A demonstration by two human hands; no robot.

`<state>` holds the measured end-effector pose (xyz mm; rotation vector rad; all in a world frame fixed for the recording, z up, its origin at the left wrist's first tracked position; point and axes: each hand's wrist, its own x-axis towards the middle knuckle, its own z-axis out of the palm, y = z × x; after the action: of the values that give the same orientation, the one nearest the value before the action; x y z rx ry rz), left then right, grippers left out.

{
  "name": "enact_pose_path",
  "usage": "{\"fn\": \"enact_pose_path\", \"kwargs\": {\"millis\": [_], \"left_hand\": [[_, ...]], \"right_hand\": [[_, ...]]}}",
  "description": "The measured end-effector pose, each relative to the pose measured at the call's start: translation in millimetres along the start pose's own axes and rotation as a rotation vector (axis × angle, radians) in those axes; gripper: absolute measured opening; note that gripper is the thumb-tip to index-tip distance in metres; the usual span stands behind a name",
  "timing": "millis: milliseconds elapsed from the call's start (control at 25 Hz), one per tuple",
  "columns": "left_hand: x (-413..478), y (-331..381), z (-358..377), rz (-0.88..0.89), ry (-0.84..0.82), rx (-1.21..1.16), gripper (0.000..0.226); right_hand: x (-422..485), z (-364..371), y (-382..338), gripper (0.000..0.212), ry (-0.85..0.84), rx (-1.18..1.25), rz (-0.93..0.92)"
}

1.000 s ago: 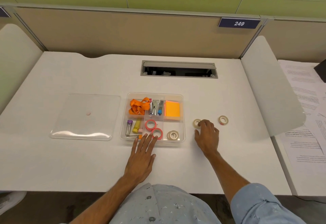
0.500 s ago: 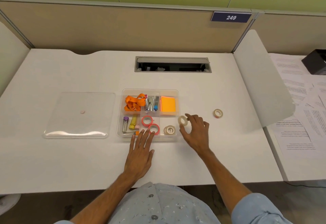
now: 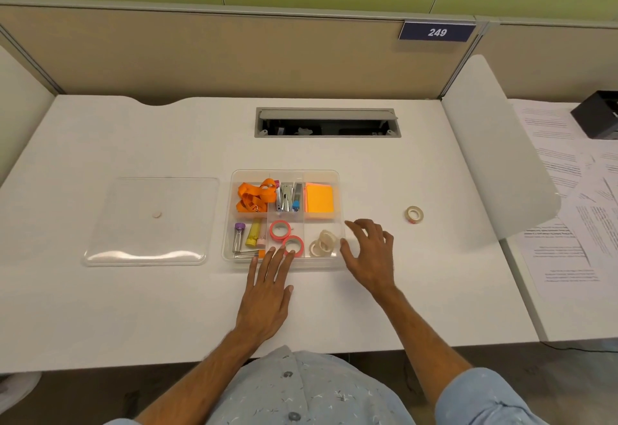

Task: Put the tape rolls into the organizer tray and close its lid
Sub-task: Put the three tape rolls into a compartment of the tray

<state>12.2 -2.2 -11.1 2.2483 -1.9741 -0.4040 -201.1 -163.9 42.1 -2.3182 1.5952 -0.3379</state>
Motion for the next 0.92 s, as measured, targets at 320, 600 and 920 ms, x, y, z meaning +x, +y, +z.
{"fn": "enact_pose_path", "kwargs": {"millis": [320,600,920], "left_hand": [[1.0,-0.2,2.3,-0.002,-0.005,-0.004,0.068],[1.4,0.9,4.8,-0.019,0.011,0.005,0.066],[0.3,0.1,5.1,-0.007,0.018,0.008,0.067]], "right_hand": [[23.3,-23.9,48.6,0.056,-0.031,-0.053,0.377],[32.5,-31.7,73.5,0.062,-0.160,-0.208,0.386],[9.1,-16.1,55.6,0.029,-0.093,-0.238,0.272]]}}
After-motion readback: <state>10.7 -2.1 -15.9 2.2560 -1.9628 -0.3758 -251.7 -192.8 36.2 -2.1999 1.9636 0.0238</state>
